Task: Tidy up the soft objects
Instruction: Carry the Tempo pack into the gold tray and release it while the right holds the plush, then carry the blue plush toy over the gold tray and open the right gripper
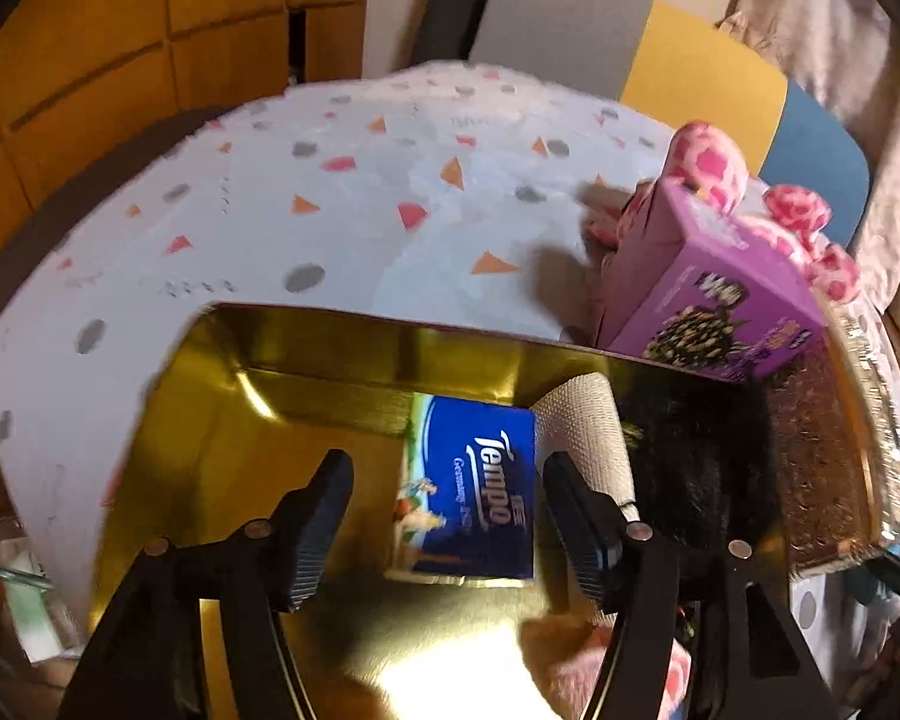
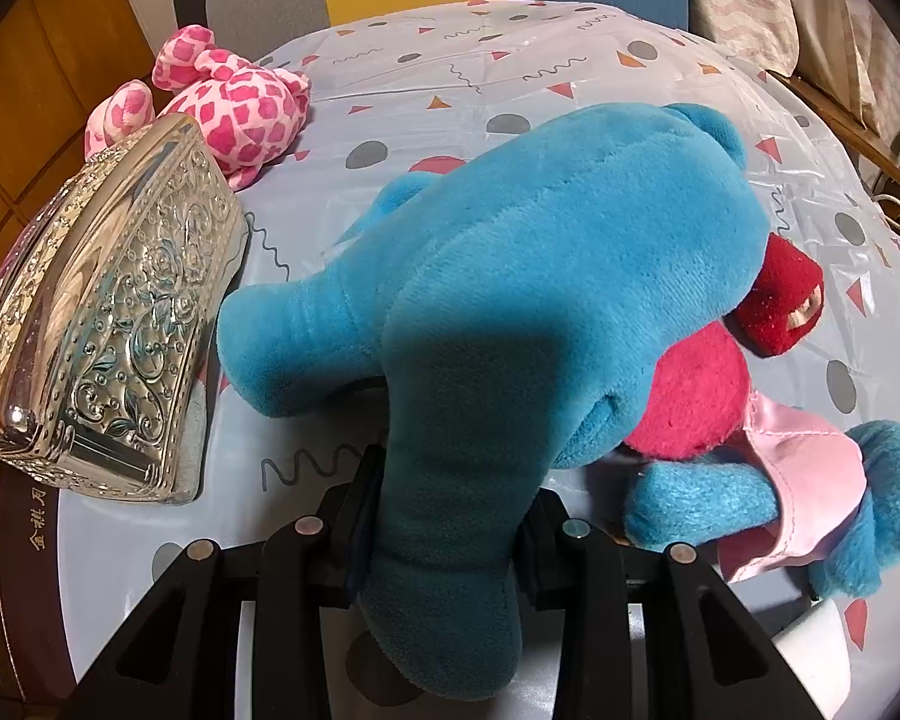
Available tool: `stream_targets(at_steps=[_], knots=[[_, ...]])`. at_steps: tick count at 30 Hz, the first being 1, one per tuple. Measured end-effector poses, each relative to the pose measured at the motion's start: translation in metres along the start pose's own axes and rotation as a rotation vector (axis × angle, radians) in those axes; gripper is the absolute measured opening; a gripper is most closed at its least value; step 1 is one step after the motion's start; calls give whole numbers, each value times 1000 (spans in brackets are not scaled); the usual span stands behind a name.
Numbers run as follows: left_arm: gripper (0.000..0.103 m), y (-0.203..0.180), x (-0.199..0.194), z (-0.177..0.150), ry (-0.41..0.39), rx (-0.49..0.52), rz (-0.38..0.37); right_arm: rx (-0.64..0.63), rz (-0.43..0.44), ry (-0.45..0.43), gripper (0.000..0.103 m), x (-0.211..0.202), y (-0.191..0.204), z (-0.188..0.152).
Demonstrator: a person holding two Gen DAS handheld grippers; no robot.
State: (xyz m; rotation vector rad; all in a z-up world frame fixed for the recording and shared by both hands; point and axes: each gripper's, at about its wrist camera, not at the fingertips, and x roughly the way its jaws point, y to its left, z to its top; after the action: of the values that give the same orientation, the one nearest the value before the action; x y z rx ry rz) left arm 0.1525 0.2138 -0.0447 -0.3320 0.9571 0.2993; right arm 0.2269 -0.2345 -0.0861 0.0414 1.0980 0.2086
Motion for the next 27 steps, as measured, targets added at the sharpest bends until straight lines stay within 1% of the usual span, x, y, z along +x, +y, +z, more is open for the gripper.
stream_targets(at_steps=[1, 4, 8, 9, 11, 13, 16, 21, 27], knots=[[69, 1, -7, -2, -19, 1, 8, 0, -3, -1, 36, 0, 0, 0], [70, 2, -35, -14, -81, 2, 21, 0, -12, -5, 36, 1, 3, 1], [71, -8, -68, -36, -133, 31, -21, -3, -21, -12, 36, 1, 4, 0], [71, -12, -75, -43, -135, 49, -33, -2, -22, -12, 36, 1, 4, 0], [71, -21, -86, -55, -136, 85, -82, -6, -25, -11, 35, 0, 5, 0], [71, -31, -93, -68, -132, 130, -110, -8, -47, -14, 33, -5, 6, 2], [71, -43, -102, -82, -129, 176, -153, -27, -80, -50, 32, -18, 10, 3], [71, -61, -108, -99, -98, 225, -200, 11, -89, -75, 31, -36, 6, 2], [71, -77, -115, -113, -100, 286, -230, 48, -139, -92, 31, -53, -3, -7]])
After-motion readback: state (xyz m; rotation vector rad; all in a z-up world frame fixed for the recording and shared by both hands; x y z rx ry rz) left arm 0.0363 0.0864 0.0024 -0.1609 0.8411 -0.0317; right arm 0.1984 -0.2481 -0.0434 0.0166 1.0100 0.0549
